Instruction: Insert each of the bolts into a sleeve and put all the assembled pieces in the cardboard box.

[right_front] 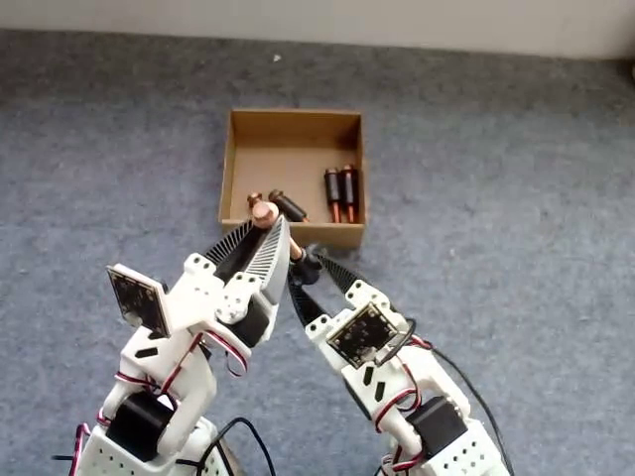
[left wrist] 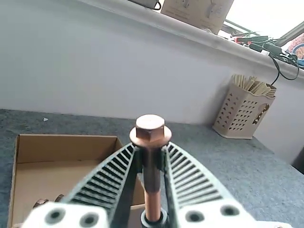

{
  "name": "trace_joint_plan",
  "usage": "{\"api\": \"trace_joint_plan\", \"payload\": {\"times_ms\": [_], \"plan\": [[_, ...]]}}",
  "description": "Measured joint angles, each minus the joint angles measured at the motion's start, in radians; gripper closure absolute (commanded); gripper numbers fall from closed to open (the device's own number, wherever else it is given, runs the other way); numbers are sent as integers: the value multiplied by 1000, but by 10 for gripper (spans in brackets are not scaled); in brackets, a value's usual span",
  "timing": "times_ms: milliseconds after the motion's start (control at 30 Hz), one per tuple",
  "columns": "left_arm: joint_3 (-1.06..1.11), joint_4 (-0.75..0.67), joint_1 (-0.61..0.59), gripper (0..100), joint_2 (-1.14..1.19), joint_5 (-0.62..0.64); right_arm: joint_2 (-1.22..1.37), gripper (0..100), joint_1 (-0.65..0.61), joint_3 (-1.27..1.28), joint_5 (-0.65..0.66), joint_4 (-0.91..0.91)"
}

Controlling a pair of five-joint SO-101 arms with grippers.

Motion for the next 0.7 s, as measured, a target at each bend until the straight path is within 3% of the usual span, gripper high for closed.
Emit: {"api": "trace_joint_plan", "payload": {"times_ms": [400, 467, 600, 700], "plan": [[0, 58, 14, 989, 0, 0, 0, 994, -3, 0, 2, -52], [0, 100, 34, 943, 0, 0, 0, 994, -5, 0, 2, -52], [-8, 221, 58, 756, 0, 0, 2, 994, -5, 0, 5, -52], [-48, 334, 54, 729, -5, 5, 0, 994, 0, 0, 5, -52]]}}
